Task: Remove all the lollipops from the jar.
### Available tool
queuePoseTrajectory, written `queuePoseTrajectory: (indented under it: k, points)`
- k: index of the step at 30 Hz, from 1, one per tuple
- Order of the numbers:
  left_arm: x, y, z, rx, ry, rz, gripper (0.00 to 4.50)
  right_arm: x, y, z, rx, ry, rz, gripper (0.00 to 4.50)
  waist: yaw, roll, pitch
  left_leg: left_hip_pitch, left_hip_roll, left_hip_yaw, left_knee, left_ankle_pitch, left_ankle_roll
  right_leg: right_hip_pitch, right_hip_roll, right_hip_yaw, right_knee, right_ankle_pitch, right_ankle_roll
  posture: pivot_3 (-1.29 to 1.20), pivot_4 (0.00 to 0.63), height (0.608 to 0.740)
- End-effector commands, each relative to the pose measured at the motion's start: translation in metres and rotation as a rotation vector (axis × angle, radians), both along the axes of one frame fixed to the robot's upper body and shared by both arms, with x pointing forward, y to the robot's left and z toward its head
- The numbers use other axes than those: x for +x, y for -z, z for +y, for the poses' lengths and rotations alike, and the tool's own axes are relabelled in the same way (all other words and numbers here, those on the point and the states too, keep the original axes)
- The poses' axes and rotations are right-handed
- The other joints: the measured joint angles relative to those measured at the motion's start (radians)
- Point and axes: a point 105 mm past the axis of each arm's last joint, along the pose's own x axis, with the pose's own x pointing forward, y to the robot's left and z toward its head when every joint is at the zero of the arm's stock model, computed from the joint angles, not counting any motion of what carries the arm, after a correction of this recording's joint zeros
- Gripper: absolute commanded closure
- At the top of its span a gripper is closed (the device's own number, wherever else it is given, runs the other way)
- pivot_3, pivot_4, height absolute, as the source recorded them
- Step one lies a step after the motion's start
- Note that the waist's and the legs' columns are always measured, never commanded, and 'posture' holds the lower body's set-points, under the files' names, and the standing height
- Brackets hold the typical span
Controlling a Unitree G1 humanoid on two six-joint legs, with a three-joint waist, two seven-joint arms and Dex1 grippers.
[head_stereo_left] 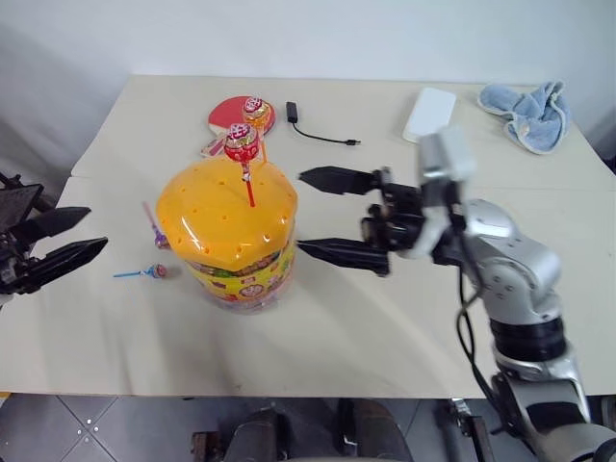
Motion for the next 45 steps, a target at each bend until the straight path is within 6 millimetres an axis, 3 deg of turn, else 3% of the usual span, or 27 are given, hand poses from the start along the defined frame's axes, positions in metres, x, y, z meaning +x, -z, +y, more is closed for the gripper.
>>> queuePoseTrajectory:
  k: [1,6,7,9,17,21,24,27,30,31,33,37,42,44,45]
  points:
    - [-0.014,-0.01,-0.005,-0.001,0.036,-0.053,0.03,0.005,-0.015,0.019,0.013,0.016,-0.026,0.0,-0.001,0.0,0.0,0.0,0.0,0.0,0.0,0.0,0.0,0.0,0.0,0.0,0.001,0.0,0.0,0.0,0.15,0.74]
    - [-0.024,-0.001,-0.007,-0.032,0.059,-0.013,0.03,0.013,-0.02,0.034,0.014,0.03,-0.027,0.0,0.0,-0.001,-0.001,0.0,-0.002,-0.003,0.0,0.0,0.001,0.0,0.001,0.0,0.003,0.0,0.0,0.0,0.15,0.74]
    - [-0.027,0.001,-0.007,-0.042,0.07,0.001,0.01,0.014,-0.02,0.036,0.017,0.03,-0.028,0.19,-0.002,-0.001,-0.001,0.0,-0.002,-0.003,0.0,0.0,0.001,0.0,0.001,0.0,0.003,0.0,0.0,0.0,0.15,0.74]
    - [-0.031,0.002,-0.008,-0.061,0.087,0.022,0.0,0.013,-0.023,0.038,0.029,0.013,-0.029,0.61,-0.004,-0.001,-0.001,0.0,-0.002,-0.002,0.0,0.0,0.001,0.0,0.001,0.0,0.002,0.0,0.0,0.0,0.15,0.74]
    - [-0.036,0.001,-0.005,-0.087,0.081,0.016,0.0,0.005,-0.032,0.04,0.08,-0.074,-0.047,3.17,-0.004,-0.001,-0.001,0.0,-0.001,-0.002,0.0,0.0,0.001,0.0,0.002,0.0,0.003,0.0,-0.001,0.0,0.15,0.74]
    - [-0.037,0.001,-0.005,-0.107,0.085,0.009,0.0,-0.005,-0.054,0.022,0.225,-0.186,-0.065,4.48,-0.004,-0.001,-0.001,0.0,-0.001,-0.002,-0.001,0.0,0.001,0.0,0.002,0.0,0.003,0.0,-0.001,0.0,0.15,0.74]
    - [-0.038,0.001,-0.007,-0.083,0.088,-0.019,0.0,-0.005,-0.079,-0.005,0.36,-0.212,-0.059,4.49,-0.003,-0.001,-0.001,0.0,-0.001,-0.003,-0.001,0.0,0.001,0.0,0.002,0.0,0.003,0.0,-0.001,0.0,0.15,0.74]
    - [-0.038,0.001,-0.012,-0.063,0.113,-0.021,0.0,0.014,-0.092,-0.038,0.38,-0.07,-0.021,4.49,-0.001,-0.001,-0.001,0.0,-0.001,-0.003,-0.001,0.0,0.001,0.0,0.002,0.001,0.003,0.0,-0.001,0.0,0.15,0.74]
    - [-0.036,-0.002,-0.022,-0.039,0.154,-0.035,0.0,0.05,-0.062,-0.075,0.17,0.216,0.048,4.49,0.003,-0.002,-0.001,0.0,-0.001,-0.004,-0.001,-0.001,0.001,0.001,0.0,0.002,0.002,-0.001,-0.001,0.0,0.15,0.74]
    - [-0.036,-0.001,-0.028,-0.024,0.179,-0.034,0.0,0.067,-0.038,-0.095,0.052,0.36,0.105,4.49,0.004,-0.002,-0.001,0.0,-0.002,-0.005,-0.001,-0.001,0.001,0.002,-0.001,0.002,0.002,-0.001,-0.001,0.0,0.15,0.74]
    - [-0.036,0.001,-0.037,0.0,0.211,-0.035,0.0,0.083,-0.004,-0.126,-0.114,0.536,0.164,4.49,0.004,-0.003,-0.002,0.0,-0.002,-0.005,-0.001,-0.002,0.002,0.003,-0.003,0.002,0.0,-0.001,-0.001,0.0,0.15,0.74]
    - [-0.035,-0.004,-0.07,0.067,0.334,-0.065,0.0,0.089,0.096,-0.193,-0.526,0.786,0.282,4.49,0.002,-0.002,-0.001,0.0,0.0,-0.002,-0.003,-0.003,0.001,0.003,-0.002,0.002,-0.006,-0.001,-0.001,0.0,0.15,0.74]
    - [-0.036,-0.008,-0.089,0.123,0.426,-0.078,0.0,0.087,0.15,-0.234,-0.78,0.947,0.366,4.49,-0.012,0.003,0.001,0.002,0.002,0.007,-0.002,-0.002,0.0,0.002,0.001,0.001,-0.004,0.0,0.0,0.0,0.15,0.74]
    - [-0.034,-0.012,-0.09,0.123,0.43,-0.09,0.0,0.083,0.161,-0.243,-0.808,0.953,0.418,4.49,-0.004,0.003,0.001,0.004,0.002,0.007,-0.001,0.0,0.0,0.002,0.001,0.001,-0.003,0.0,0.0,0.0,0.15,0.74]
    - [-0.034,-0.013,-0.09,0.118,0.426,-0.095,0.0,0.081,0.163,-0.243,-0.8,0.941,0.434,4.24,0.0,0.003,0.001,0.004,0.002,0.005,0.0,0.0,0.0,0.003,0.001,0.002,-0.003,0.0,0.0,0.0,0.15,0.74]
